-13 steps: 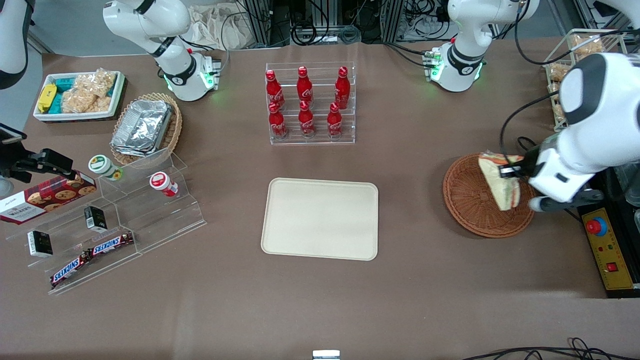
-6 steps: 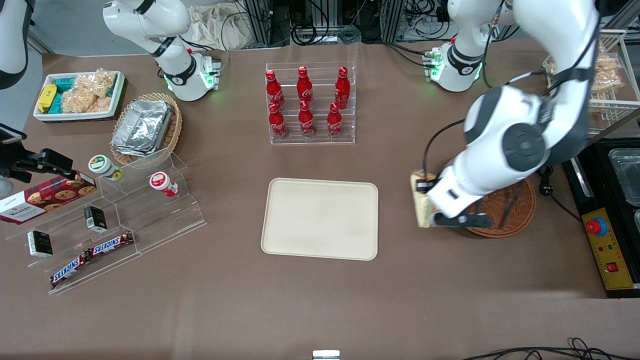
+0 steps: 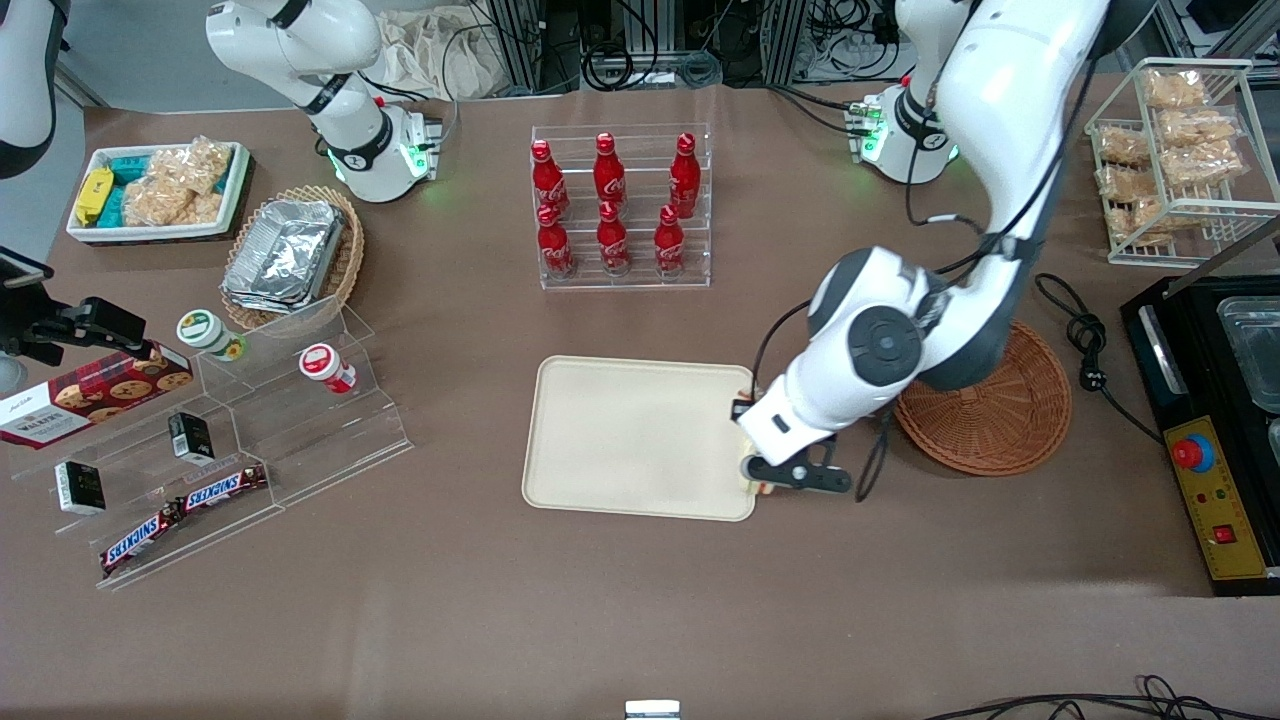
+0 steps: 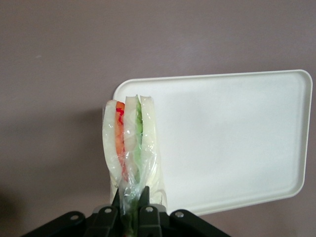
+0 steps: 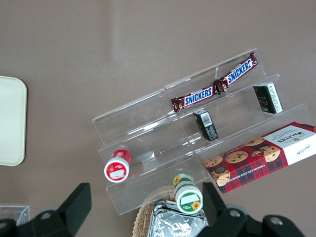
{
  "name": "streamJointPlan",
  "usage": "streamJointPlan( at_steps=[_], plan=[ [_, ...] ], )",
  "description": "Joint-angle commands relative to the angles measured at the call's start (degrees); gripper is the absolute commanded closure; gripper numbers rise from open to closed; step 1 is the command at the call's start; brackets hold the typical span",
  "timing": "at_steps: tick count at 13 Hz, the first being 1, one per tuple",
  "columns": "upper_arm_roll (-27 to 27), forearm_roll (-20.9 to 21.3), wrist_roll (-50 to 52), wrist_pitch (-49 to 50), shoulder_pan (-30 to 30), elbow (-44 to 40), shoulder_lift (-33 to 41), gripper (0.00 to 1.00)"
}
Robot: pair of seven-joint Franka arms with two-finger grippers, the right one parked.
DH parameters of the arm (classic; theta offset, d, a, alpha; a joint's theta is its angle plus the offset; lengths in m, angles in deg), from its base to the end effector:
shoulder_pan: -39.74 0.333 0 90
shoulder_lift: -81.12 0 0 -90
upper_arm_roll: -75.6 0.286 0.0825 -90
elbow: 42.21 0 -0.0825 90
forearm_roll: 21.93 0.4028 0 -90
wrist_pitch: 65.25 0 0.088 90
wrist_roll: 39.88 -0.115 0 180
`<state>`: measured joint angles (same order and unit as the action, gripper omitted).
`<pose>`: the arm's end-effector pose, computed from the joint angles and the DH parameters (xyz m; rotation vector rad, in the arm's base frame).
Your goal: Place sandwich from basket to tray
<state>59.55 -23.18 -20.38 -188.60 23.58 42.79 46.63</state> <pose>0.6214 -0.3587 0.3005 2.9374 -0.2304 0.0062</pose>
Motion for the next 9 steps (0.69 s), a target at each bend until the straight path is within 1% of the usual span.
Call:
streamJointPlan(
  at_steps=[1, 5, 7, 8, 9],
  plan=[
    [0.6, 1.5, 0.9, -1.3, -1.8, -2.1, -3.2, 1.0],
    [0.6, 1.5, 0.9, -1.2, -2.4, -0.8, -5.8, 1.0],
    [0.6, 1.5, 1.1, -1.2, -2.5, -0.8, -7.0, 0.92],
    [0.6, 1.5, 1.6, -1.3, -2.5, -0.8, -7.5, 0.85],
    [0.6, 1.5, 1.8, -1.4, -2.6, -0.8, -7.6, 0.81]
  ],
)
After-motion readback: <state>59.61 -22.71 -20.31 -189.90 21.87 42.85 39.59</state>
